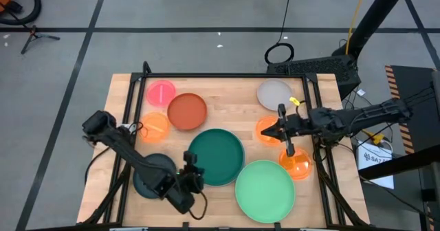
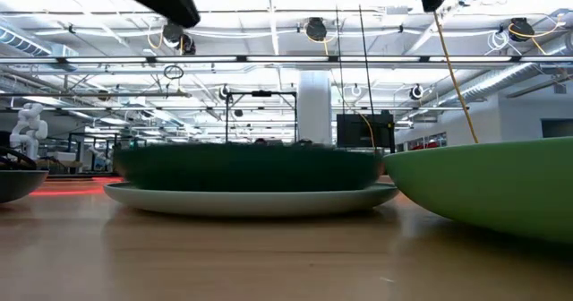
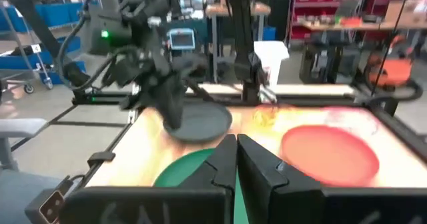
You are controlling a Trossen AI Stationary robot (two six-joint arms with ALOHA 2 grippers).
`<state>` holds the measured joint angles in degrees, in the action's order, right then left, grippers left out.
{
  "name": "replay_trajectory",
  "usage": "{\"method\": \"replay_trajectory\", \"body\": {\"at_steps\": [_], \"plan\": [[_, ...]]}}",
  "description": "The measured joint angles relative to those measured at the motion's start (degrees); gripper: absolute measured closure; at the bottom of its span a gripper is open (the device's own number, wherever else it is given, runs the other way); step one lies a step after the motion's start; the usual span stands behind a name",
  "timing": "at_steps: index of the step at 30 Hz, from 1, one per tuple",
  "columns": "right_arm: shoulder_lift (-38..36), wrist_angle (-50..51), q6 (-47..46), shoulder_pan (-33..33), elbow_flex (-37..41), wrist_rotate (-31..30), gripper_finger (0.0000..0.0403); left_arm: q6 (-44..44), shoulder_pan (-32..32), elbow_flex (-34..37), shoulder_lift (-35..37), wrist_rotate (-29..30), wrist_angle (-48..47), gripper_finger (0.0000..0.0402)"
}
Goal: Stack plastic plates
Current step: Stack the green plate on the dark green plate
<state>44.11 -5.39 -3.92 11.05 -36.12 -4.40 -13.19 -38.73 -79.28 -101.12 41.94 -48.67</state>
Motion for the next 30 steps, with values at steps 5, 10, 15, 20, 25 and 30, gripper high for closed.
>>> {"method": "replay_trajectory", "body": {"at_steps": [5,10,15,20,25,30], "plan": [[5.0,-1.0,-2.3,0.0,0.0,-0.2,0.0394,-0.1,-0.2,1.1,4.5,2.7,-6.3,0.0355],[9.8,-1.5,-5.7,1.3,0.0,-0.2,0.0394,4.5,-0.1,10.1,15.3,4.8,-0.6,0.0355],[15.3,0.4,-8.9,4.2,0.0,0.0,0.0394,11.6,0.7,22.1,28.8,4.8,16.2,0.0355],[20.9,9.7,-14.6,6.7,-4.4,0.1,0.0394,17.3,3.2,30.4,39.6,4.8,27.5,0.0355],[26.2,26.2,-19.0,7.1,-13.6,0.0,0.0394,17.8,7.3,32.8,45.5,7.1,28.8,0.0355],[29.5,36.4,-20.8,7.1,-18.9,0.0,0.0394,18.0,10.4,32.8,47.4,9.6,27.0,0.0355]]}}
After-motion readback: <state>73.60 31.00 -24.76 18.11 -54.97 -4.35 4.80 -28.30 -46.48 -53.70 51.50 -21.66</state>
